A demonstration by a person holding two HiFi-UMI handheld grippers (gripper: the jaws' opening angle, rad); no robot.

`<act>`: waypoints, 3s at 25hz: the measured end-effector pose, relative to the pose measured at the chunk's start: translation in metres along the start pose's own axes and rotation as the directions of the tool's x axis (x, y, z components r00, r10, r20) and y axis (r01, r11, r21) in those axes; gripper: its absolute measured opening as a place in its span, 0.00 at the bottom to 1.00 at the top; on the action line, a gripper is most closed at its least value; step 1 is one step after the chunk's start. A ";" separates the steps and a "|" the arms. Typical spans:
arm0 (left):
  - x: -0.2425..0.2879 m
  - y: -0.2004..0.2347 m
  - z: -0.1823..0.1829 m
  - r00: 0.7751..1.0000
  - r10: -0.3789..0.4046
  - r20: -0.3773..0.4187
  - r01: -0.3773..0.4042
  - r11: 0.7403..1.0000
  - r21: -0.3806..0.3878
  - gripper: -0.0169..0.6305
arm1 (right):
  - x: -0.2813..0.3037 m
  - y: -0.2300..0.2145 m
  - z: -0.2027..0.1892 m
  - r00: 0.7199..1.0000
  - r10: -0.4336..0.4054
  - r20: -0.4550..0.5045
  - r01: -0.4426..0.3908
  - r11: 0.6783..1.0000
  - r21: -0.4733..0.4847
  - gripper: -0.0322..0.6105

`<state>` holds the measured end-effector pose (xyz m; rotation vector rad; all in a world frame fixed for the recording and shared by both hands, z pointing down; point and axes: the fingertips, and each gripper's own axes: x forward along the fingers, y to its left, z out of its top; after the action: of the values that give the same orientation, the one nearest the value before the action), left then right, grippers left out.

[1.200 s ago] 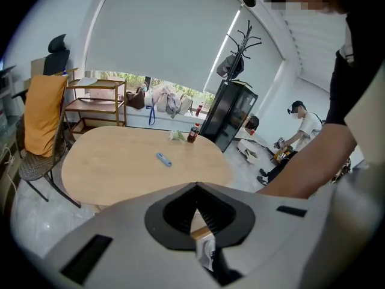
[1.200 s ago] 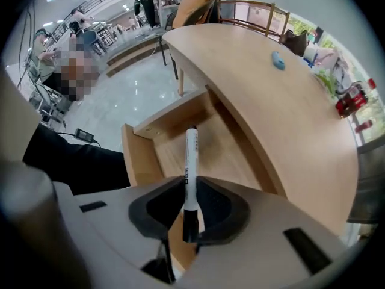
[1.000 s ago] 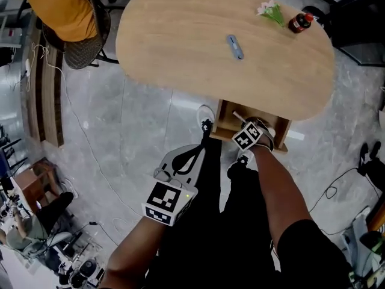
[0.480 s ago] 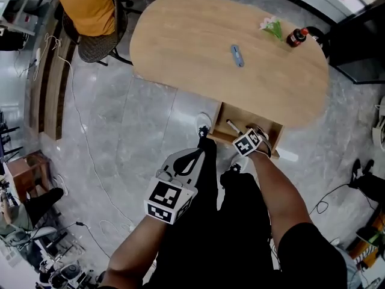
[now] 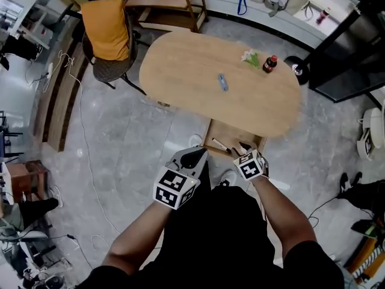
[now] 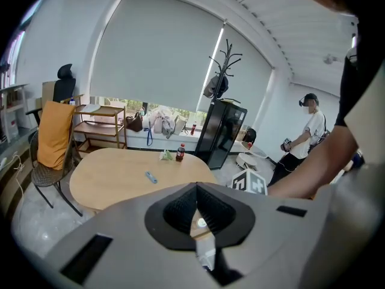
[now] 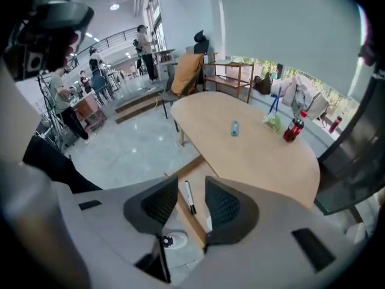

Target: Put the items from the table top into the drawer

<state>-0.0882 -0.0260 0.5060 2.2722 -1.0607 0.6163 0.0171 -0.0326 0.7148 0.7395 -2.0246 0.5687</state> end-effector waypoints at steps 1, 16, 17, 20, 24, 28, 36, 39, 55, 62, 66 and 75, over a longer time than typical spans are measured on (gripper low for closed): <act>-0.003 -0.006 0.006 1.000 -0.004 0.012 0.004 1.000 0.006 0.03 | -0.019 0.002 0.008 1.000 -0.001 0.031 0.001 1.000 0.007 0.26; -0.076 -0.065 0.072 0.992 -0.040 0.120 0.029 0.996 0.086 0.03 | -0.280 0.043 0.108 0.873 -0.045 0.486 -0.054 0.980 0.189 0.20; -0.080 -0.064 0.078 0.990 -0.044 0.131 0.032 0.995 0.093 0.03 | -0.290 0.044 0.112 0.861 -0.061 0.506 -0.048 0.979 0.199 0.18; -0.092 -0.056 0.095 0.985 -0.064 0.159 0.046 0.992 0.114 0.03 | -0.310 0.046 0.124 0.826 -0.115 0.552 -0.028 0.969 0.245 0.14; -0.102 -0.043 0.111 0.982 -0.096 0.161 0.070 0.984 0.161 0.03 | -0.316 0.042 0.135 0.794 -0.191 0.577 -0.004 0.948 0.319 0.08; -0.110 -0.025 0.118 0.983 -0.108 0.151 0.075 0.976 0.205 0.03 | -0.314 0.043 0.143 0.782 -0.241 0.575 0.006 0.925 0.379 0.06; -0.121 -0.002 0.118 0.979 -0.157 0.130 0.124 0.965 0.232 0.03 | -0.298 0.064 0.164 0.784 -0.285 0.551 0.053 0.915 0.399 0.05; -0.125 0.008 0.121 0.976 -0.173 0.134 0.138 0.962 0.235 0.03 | -0.291 0.070 0.174 0.792 -0.287 0.540 0.069 0.919 0.387 0.05; -0.143 0.094 0.103 0.976 -0.195 0.097 0.166 0.955 0.245 0.03 | -0.226 0.108 0.227 0.834 -0.285 0.472 0.092 0.916 0.391 0.06; -0.144 0.127 0.095 0.977 -0.206 0.056 0.187 0.954 0.233 0.03 | -0.202 0.111 0.241 0.847 -0.306 0.435 0.106 0.899 0.425 0.06; -0.135 0.140 0.094 0.978 -0.200 0.053 0.185 0.960 0.209 0.03 | -0.180 0.090 0.238 0.866 -0.311 0.391 0.132 0.897 0.422 0.06; -0.104 0.155 0.084 0.995 -0.101 0.017 0.099 0.989 0.107 0.03 | -0.053 0.015 0.202 0.959 -0.192 0.210 0.124 0.946 0.300 0.06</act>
<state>-0.2578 -0.1077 0.4251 2.4129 -0.9381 0.6205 -0.0880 -0.1356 0.5653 1.1825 -2.0970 0.7139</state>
